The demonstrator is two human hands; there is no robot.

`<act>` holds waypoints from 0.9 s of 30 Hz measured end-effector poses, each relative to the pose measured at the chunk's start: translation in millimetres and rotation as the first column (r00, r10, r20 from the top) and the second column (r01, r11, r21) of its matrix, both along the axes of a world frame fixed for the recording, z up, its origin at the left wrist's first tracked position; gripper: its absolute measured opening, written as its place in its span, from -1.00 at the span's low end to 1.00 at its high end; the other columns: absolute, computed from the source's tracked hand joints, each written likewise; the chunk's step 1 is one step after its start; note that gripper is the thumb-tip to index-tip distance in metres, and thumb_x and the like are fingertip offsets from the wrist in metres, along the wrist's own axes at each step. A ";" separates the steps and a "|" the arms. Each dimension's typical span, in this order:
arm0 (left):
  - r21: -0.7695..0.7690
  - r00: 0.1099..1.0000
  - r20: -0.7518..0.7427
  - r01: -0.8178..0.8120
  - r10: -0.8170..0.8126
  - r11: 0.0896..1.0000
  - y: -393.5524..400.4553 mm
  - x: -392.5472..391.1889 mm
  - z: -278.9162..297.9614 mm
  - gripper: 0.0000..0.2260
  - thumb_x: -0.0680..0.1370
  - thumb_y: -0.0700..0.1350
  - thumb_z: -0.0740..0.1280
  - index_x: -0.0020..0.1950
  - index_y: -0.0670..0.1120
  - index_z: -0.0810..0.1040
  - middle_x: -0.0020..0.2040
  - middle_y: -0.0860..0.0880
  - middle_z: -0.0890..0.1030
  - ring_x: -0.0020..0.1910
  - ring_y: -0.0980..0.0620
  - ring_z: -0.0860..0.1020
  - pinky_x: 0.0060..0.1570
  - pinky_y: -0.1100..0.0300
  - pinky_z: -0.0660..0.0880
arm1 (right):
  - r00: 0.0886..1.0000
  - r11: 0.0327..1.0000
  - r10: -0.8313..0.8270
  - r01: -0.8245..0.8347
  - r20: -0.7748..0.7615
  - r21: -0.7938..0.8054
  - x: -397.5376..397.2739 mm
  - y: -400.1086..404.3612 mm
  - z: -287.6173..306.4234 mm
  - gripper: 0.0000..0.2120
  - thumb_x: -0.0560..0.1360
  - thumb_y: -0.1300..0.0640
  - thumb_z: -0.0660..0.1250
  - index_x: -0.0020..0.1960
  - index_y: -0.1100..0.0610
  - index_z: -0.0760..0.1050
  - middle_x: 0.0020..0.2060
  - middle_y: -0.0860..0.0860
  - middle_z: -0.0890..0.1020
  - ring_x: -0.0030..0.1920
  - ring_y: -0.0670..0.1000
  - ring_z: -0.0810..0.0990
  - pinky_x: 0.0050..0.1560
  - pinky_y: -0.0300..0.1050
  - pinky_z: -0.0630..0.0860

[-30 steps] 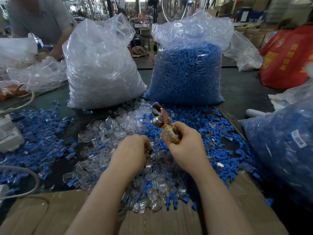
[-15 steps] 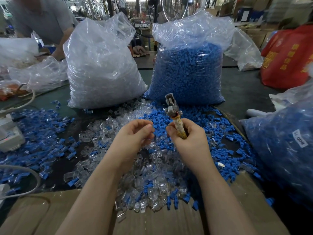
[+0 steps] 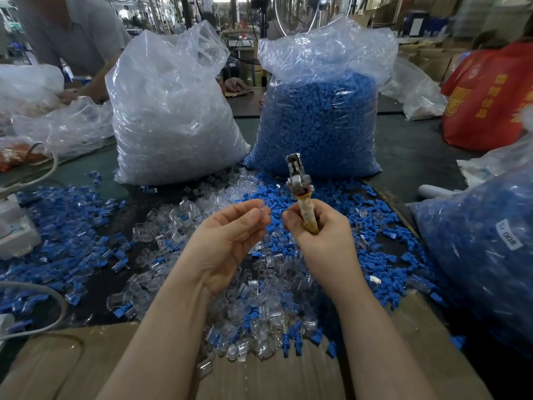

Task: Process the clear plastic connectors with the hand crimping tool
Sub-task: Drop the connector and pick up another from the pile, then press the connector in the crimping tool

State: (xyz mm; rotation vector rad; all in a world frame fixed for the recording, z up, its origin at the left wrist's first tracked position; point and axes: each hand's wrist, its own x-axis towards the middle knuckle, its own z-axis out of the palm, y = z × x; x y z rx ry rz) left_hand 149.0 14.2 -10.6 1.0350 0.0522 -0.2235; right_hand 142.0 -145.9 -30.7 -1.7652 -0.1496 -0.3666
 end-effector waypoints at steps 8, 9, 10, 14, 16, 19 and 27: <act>0.103 0.999 0.046 -0.021 0.016 0.994 -5.5 -3.5 1.6 -0.77 0.36 -0.24 0.42 0.01 -0.18 0.64 -0.17 -0.07 0.71 -0.20 0.09 0.69 -0.20 0.30 0.60 | 1.000 1.000 0.008 -0.008 0.001 -0.012 -1.1 1.1 0.9 -0.76 0.55 0.09 0.40 -0.13 0.27 0.50 -0.32 0.23 0.50 -0.38 -0.05 0.37 -0.34 -0.03 0.38; 0.127 0.998 0.056 -0.022 0.015 0.992 -6.0 -3.8 1.6 -0.77 0.36 -0.23 0.43 0.00 -0.17 0.65 -0.18 -0.05 0.71 -0.22 0.10 0.68 -0.20 0.31 0.60 | 1.000 1.000 0.007 -0.007 0.004 -0.021 -0.9 1.6 0.7 -0.76 0.54 0.09 0.40 -0.13 0.27 0.50 -0.32 0.22 0.51 -0.38 -0.05 0.37 -0.35 -0.05 0.38; 0.147 0.998 0.065 -0.025 0.016 0.989 -6.6 -4.2 1.7 -0.78 0.35 -0.22 0.43 -0.01 -0.16 0.66 -0.19 -0.05 0.71 -0.23 0.11 0.67 -0.20 0.31 0.60 | 1.000 1.000 0.005 -0.005 0.005 -0.030 -0.8 2.2 0.6 -0.77 0.54 0.08 0.40 -0.13 0.25 0.51 -0.34 0.19 0.51 -0.38 -0.06 0.38 -0.35 -0.08 0.38; 0.211 0.993 0.111 -0.062 0.039 0.976 -9.3 -4.7 2.0 -0.78 0.33 -0.20 0.44 -0.03 -0.16 0.68 -0.15 -0.07 0.72 -0.20 0.10 0.68 -0.19 0.32 0.59 | 1.000 0.998 -0.006 0.006 0.007 -0.057 -0.8 2.8 -0.6 -0.81 0.53 0.07 0.41 -0.14 0.18 0.53 -0.37 0.05 0.53 -0.38 -0.07 0.43 -0.32 -0.07 0.44; 0.259 0.989 0.144 -0.079 0.043 0.963 -9.8 -4.9 1.9 -0.77 0.33 -0.18 0.44 -0.02 -0.14 0.68 -0.11 -0.09 0.73 -0.15 0.07 0.69 -0.16 0.32 0.58 | 1.000 0.997 -0.012 0.012 0.008 -0.071 -0.3 2.6 -1.6 -0.85 0.52 0.07 0.41 -0.13 0.14 0.54 -0.38 -0.01 0.54 -0.37 -0.09 0.46 -0.33 -0.09 0.45; 0.342 0.982 0.182 -0.102 0.041 0.934 -9.2 -5.8 0.5 -0.80 0.37 -0.22 0.47 -0.02 -0.08 0.71 -0.07 -0.08 0.73 -0.09 0.04 0.69 -0.07 0.27 0.60 | 1.000 0.999 -0.004 0.004 0.000 -0.049 -0.6 2.8 -2.6 -0.87 0.53 0.09 0.41 -0.15 0.11 0.55 -0.43 -0.10 0.51 -0.41 -0.15 0.42 -0.39 -0.21 0.40; 0.480 0.950 0.291 -0.251 0.117 0.841 -11.2 -5.7 -0.1 -0.80 0.40 -0.26 0.52 -0.05 -0.02 0.71 -0.11 -0.03 0.73 -0.08 0.00 0.69 -0.05 0.26 0.62 | 1.000 0.998 0.023 -0.024 -0.010 -0.056 1.2 4.0 -3.3 -0.86 0.54 0.14 0.39 -0.19 0.04 0.52 -0.45 -0.15 0.52 -0.43 -0.16 0.41 -0.42 -0.28 0.37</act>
